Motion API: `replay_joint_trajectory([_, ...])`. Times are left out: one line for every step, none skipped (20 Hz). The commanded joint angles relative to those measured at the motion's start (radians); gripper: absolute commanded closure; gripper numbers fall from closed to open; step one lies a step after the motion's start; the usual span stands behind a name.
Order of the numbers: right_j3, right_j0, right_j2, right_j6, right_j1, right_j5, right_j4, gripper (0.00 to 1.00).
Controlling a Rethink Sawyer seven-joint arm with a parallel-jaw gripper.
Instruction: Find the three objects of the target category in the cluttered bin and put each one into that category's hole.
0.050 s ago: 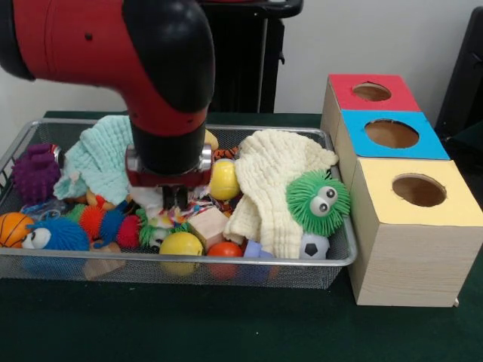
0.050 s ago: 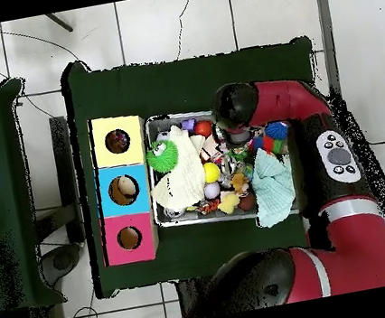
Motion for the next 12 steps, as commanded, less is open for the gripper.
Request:
replay_joint_trajectory([0.146,0.026,0.089,0.035,-0.140,0.124,0.137,1.00])
replay_joint_trajectory([0.157,0.028,0.091,0.056,-0.150,0.116,0.157,1.00])
replay_joint_trajectory([0.167,0.030,0.092,0.076,-0.161,0.108,0.177,1.00])
replay_joint_trajectory([0.173,0.039,0.093,0.098,-0.173,0.102,0.197,1.00])
replay_joint_trajectory([0.180,0.047,0.094,0.120,-0.185,0.096,0.217,1.00])
replay_joint_trajectory([0.183,0.058,0.091,0.138,-0.194,0.087,0.237,1.00])
replay_joint_trajectory([0.189,0.069,0.087,0.159,-0.202,0.067,0.256,1.00])
replay_joint_trajectory([0.194,0.080,0.083,0.179,-0.210,0.048,0.275,1.00])
replay_joint_trajectory([0.201,0.091,0.078,0.205,-0.216,0.028,0.298,1.00])
replay_joint_trajectory([0.206,0.105,0.070,0.231,-0.219,0.003,0.320,1.00])
replay_joint_trajectory([0.211,0.117,0.067,0.253,-0.220,-0.027,0.340,1.00])
replay_joint_trajectory([0.216,0.129,0.063,0.275,-0.221,-0.056,0.360,1.00])
